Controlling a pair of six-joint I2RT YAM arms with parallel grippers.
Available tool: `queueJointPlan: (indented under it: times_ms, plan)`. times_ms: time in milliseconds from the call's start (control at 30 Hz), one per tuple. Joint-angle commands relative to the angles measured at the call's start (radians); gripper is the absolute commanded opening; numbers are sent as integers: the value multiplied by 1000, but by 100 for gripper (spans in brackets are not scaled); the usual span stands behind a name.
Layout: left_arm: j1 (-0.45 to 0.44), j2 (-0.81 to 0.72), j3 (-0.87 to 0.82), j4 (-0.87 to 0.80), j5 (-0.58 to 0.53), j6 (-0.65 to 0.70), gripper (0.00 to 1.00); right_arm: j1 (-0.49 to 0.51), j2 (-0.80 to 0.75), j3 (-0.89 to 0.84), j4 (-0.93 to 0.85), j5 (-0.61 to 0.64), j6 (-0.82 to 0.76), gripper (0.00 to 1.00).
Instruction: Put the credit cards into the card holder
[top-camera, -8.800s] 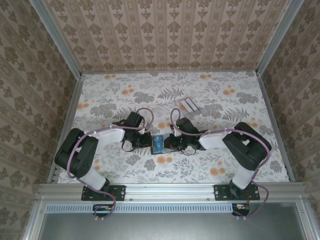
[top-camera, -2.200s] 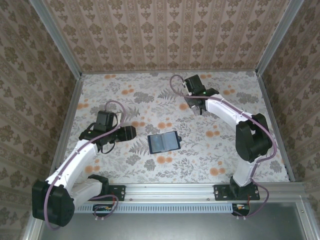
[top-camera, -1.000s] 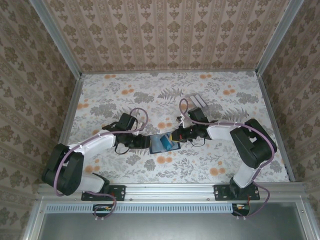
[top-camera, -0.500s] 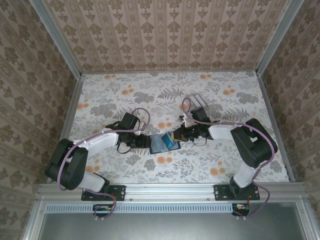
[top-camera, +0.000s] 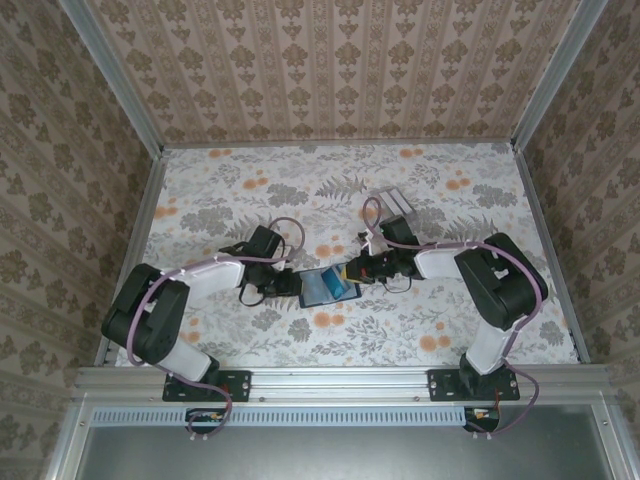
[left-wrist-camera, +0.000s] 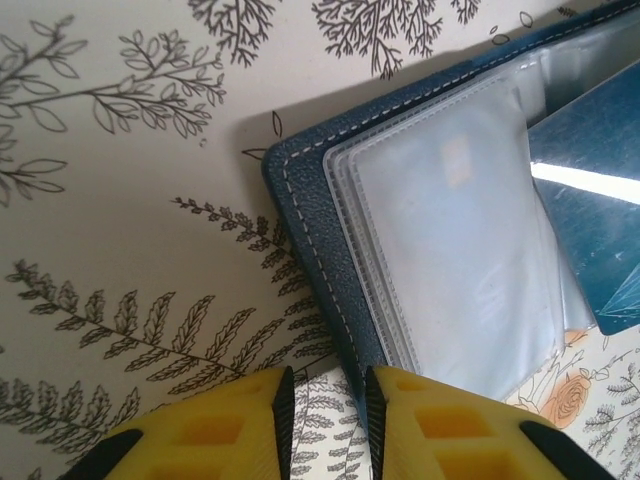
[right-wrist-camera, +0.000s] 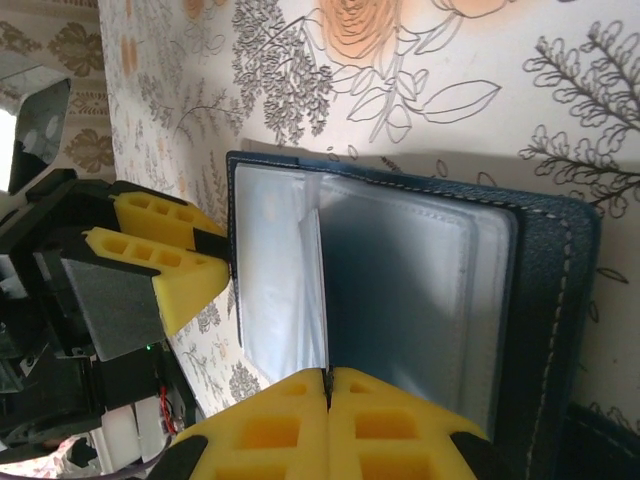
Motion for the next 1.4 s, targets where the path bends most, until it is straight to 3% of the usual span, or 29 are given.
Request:
queueJointPlan:
  times_ms: [0, 367, 900, 1367]
  plan:
    - [-7, 24, 41, -31, -25, 13, 24, 6, 33, 8, 60, -19, 23, 0]
    - [-6, 34, 50, -46, -55, 18, 21, 20, 78, 14, 175, -10, 116, 0]
    - [-7, 55, 50, -61, -36, 22, 18, 96, 73, -128, 437, 182, 306, 0]
    - [-10, 41, 35, -46, -28, 2, 17, 167, 73, -156, 477, 258, 348, 2]
